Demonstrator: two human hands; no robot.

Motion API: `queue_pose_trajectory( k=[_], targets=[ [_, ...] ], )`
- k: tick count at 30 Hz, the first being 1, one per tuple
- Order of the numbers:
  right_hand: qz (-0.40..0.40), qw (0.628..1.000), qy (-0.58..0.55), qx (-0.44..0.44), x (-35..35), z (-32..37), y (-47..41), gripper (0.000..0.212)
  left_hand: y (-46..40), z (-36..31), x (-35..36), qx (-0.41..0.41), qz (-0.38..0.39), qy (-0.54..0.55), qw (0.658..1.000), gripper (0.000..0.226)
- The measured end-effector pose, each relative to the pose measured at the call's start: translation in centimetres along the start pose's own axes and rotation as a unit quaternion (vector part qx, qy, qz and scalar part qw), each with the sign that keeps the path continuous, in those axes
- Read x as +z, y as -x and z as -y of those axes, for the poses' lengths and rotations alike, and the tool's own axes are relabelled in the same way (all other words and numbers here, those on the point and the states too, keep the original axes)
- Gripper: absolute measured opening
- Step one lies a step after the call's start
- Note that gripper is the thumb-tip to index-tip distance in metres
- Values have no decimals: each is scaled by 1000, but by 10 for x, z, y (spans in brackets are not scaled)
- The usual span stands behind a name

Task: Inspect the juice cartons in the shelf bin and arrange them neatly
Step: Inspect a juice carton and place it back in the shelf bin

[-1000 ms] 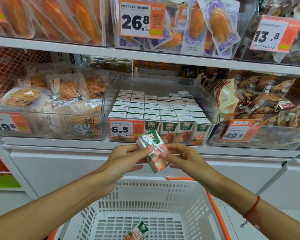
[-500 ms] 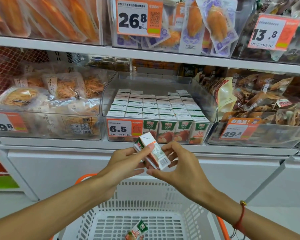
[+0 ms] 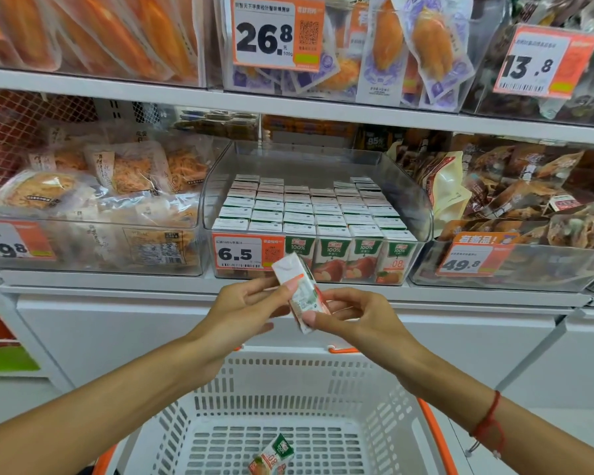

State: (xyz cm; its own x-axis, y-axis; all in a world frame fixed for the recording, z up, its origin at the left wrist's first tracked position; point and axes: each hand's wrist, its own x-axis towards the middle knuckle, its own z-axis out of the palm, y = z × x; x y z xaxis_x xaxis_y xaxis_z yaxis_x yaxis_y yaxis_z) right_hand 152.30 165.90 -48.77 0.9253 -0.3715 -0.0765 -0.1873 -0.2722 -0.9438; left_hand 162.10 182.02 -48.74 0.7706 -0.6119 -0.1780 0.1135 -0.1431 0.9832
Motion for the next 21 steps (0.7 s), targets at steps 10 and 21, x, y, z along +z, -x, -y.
queue_pose_trajectory(
  k=[10,21],
  targets=[
    [-82,963,214,-145,7,-8,4,60,2,6,9,-35,-31,60,997,27],
    [-42,950,136,-278,-22,7,2,39,0,-5,-5,272,-4,-122,954,52]
  ],
)
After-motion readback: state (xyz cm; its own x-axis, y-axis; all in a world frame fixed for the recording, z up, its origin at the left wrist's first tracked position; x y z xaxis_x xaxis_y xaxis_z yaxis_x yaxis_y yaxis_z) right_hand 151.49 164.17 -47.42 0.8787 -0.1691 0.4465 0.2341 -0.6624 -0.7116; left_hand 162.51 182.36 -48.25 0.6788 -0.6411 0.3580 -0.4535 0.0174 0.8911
